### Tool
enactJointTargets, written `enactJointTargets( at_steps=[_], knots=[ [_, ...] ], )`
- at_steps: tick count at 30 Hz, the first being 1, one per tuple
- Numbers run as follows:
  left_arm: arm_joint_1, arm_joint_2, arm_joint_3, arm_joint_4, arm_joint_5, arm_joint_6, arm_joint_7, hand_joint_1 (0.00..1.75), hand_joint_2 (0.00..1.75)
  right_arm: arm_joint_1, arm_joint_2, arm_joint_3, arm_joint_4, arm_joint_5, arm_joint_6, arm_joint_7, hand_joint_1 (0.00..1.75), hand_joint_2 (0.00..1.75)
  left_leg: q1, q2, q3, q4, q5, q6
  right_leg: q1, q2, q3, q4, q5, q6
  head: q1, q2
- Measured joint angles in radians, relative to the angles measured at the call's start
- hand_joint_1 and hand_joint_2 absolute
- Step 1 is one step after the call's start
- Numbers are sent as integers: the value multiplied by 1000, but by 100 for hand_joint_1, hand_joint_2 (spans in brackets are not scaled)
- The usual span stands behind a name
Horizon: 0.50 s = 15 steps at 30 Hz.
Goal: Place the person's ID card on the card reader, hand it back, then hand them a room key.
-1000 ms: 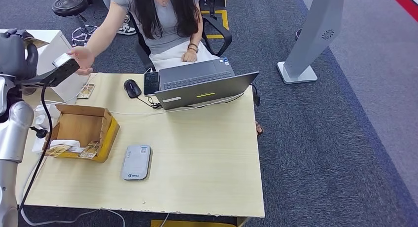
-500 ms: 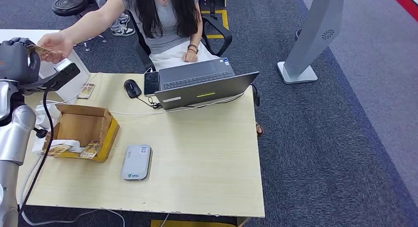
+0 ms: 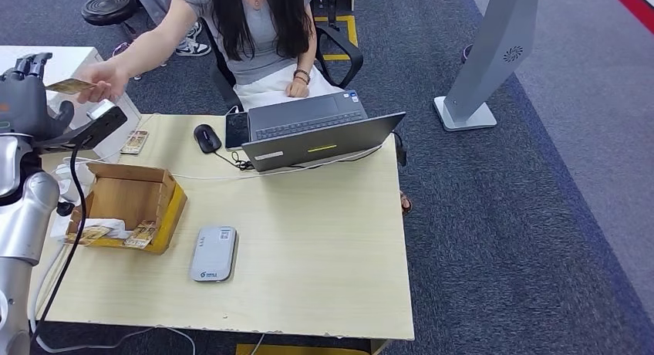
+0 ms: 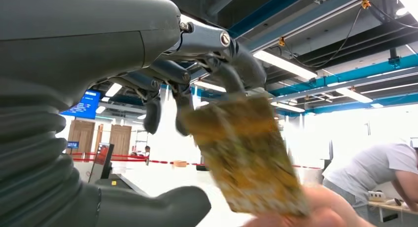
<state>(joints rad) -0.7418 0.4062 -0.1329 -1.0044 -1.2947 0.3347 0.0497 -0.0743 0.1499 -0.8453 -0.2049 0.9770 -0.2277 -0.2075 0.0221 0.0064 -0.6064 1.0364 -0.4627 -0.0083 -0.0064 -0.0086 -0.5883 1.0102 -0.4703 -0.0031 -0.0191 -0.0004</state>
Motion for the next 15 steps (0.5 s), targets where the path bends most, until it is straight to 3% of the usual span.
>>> enactJointTargets(
  at_steps=[15],
  knots=[
    [59, -7, 4, -30, 18, 2, -21, 0, 175, 1, 0, -1, 0, -1, -3, -3, 0, 175, 0, 0, 0, 0, 0, 0, 0, 0, 0, 0, 0, 0, 0, 0]
  ],
)
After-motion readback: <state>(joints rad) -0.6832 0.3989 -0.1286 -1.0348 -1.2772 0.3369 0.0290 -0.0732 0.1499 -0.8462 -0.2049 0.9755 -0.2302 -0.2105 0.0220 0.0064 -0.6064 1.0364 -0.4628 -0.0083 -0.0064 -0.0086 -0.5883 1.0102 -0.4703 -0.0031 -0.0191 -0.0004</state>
